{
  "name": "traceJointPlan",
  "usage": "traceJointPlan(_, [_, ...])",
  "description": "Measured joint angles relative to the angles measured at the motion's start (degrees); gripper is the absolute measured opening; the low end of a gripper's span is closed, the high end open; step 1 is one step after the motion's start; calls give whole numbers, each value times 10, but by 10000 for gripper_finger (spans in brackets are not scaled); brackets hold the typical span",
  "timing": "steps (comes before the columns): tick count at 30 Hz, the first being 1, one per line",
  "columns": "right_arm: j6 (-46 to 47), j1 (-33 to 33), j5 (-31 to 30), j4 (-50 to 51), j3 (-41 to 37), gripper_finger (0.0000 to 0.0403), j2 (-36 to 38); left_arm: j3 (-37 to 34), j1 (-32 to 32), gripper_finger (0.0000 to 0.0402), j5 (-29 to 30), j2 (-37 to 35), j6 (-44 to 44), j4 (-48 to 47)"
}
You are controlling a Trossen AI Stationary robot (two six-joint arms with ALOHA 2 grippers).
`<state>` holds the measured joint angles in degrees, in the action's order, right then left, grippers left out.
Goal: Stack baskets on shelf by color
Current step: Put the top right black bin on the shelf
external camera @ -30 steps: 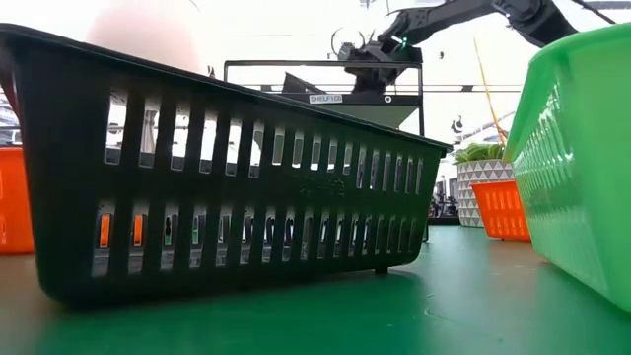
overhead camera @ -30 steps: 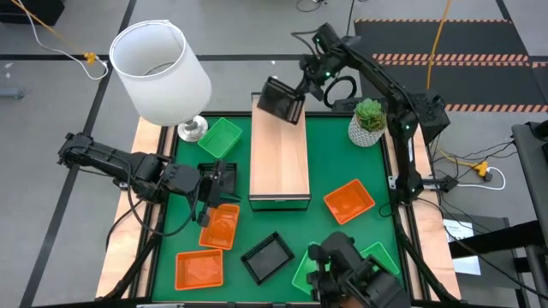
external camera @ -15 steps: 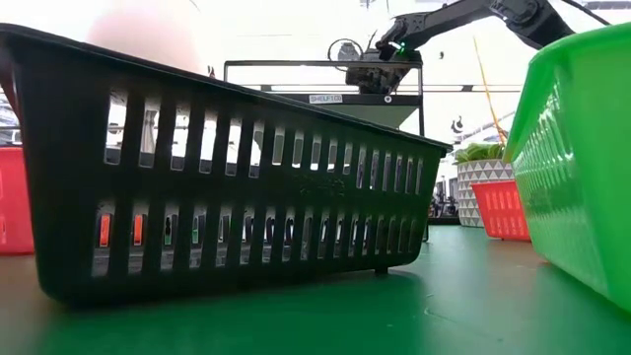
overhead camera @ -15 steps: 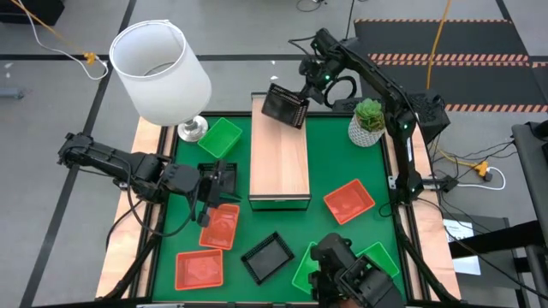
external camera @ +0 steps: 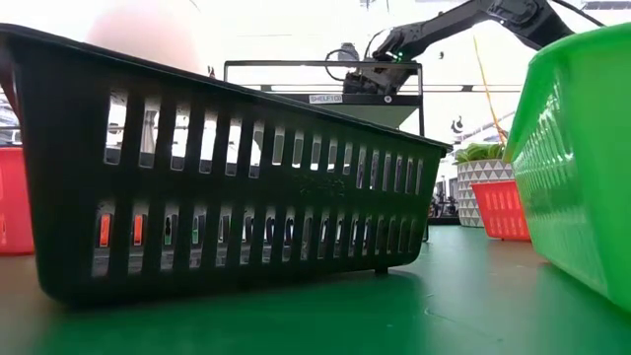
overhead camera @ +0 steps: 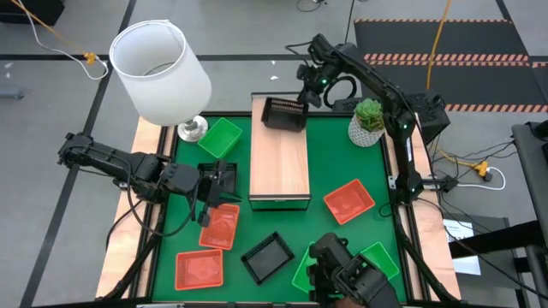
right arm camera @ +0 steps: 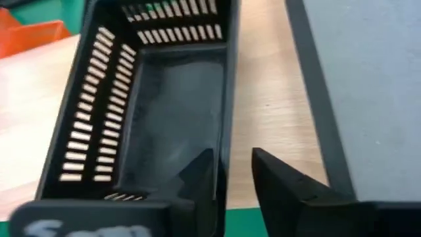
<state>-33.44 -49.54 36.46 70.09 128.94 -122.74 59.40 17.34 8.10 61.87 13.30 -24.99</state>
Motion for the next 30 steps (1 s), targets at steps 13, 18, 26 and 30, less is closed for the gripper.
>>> traceJointPlan(13, [93, 84, -127, -16, 0, 176, 81, 0, 0, 37, 0, 0, 0, -17])
traceJointPlan(18, [137, 157, -186, -18, -40, 174, 154, 0, 0, 37, 0, 0, 0, -36])
traceJointPlan(26, [199, 288, -344, -249, -357, 141, 364, 0, 0, 37, 0, 0, 3, -37])
traceJointPlan(30, [225, 317, -382, -389, -526, 112, 446, 0, 0, 37, 0, 0, 19, -36])
